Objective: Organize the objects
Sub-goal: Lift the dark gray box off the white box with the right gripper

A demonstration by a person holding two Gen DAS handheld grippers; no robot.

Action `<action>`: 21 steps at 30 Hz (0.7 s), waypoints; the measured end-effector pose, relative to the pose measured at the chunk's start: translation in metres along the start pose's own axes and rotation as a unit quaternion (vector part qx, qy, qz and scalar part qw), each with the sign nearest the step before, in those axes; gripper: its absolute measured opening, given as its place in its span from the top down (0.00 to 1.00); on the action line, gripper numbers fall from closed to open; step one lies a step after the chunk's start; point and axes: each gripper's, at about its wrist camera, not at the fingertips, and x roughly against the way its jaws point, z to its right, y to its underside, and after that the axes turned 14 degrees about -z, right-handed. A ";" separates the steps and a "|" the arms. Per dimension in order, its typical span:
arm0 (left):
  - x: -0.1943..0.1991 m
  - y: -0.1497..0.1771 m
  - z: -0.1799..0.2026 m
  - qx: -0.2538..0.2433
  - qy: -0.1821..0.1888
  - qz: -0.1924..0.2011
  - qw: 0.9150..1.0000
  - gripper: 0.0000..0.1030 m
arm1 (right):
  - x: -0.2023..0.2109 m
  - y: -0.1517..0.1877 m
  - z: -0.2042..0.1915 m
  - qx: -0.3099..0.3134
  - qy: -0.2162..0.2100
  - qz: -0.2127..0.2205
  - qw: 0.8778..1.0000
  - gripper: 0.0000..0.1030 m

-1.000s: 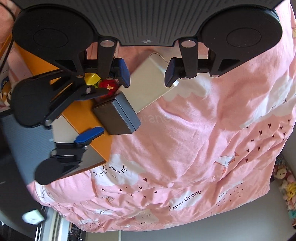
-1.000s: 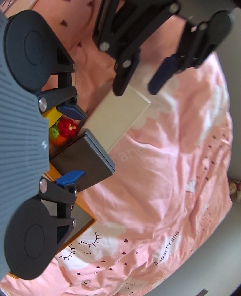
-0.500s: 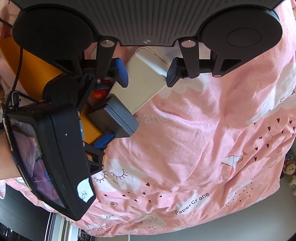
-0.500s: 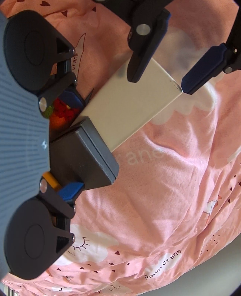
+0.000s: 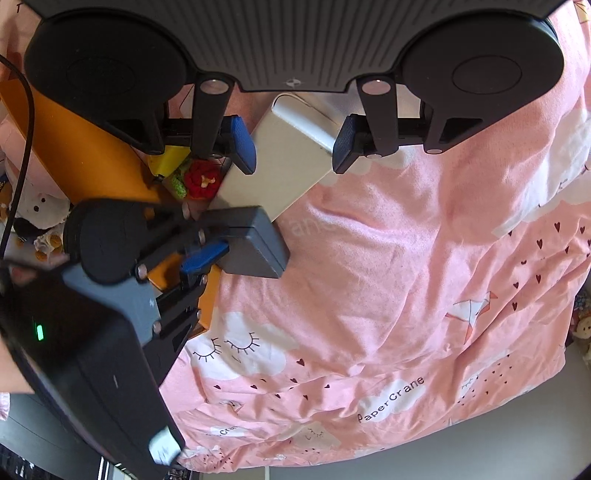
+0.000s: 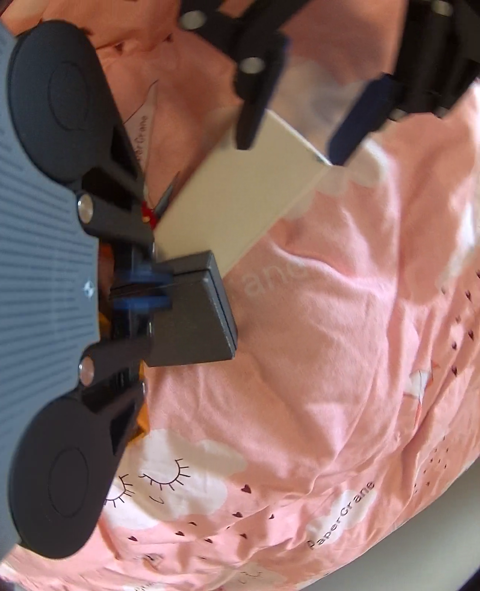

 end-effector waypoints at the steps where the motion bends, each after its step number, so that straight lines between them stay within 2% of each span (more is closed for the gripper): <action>1: 0.001 -0.001 0.002 -0.008 -0.003 0.001 1.000 0.45 | 0.004 0.001 0.003 -0.011 -0.006 0.007 1.000 1.00; 5: 0.004 -0.004 0.008 -0.022 -0.016 -0.003 1.000 0.45 | 0.016 0.001 0.009 -0.027 -0.029 0.022 0.999 0.98; 7: 0.004 -0.006 0.008 -0.022 -0.015 -0.005 1.000 0.45 | 0.012 -0.003 0.009 -0.022 -0.027 0.016 0.999 0.88; 9: 0.003 -0.010 0.007 -0.023 -0.010 -0.006 1.000 0.45 | 0.004 -0.006 0.011 -0.014 -0.029 0.004 0.999 0.69; 10: 0.002 -0.011 0.007 -0.024 -0.012 -0.009 1.000 0.45 | 0.000 -0.008 0.012 -0.007 -0.032 -0.005 0.999 0.64; 17: -0.011 -0.020 0.006 -0.035 -0.011 -0.018 0.999 0.44 | -0.017 -0.022 0.025 -0.013 -0.075 -0.021 0.997 0.42; 19: -0.015 -0.021 0.005 -0.034 -0.011 -0.021 0.999 0.44 | -0.021 -0.029 0.029 -0.020 -0.090 -0.030 0.995 0.40; 21: -0.018 -0.022 0.002 -0.032 -0.010 -0.023 0.999 0.44 | -0.026 -0.034 0.029 -0.015 -0.087 -0.037 0.995 0.30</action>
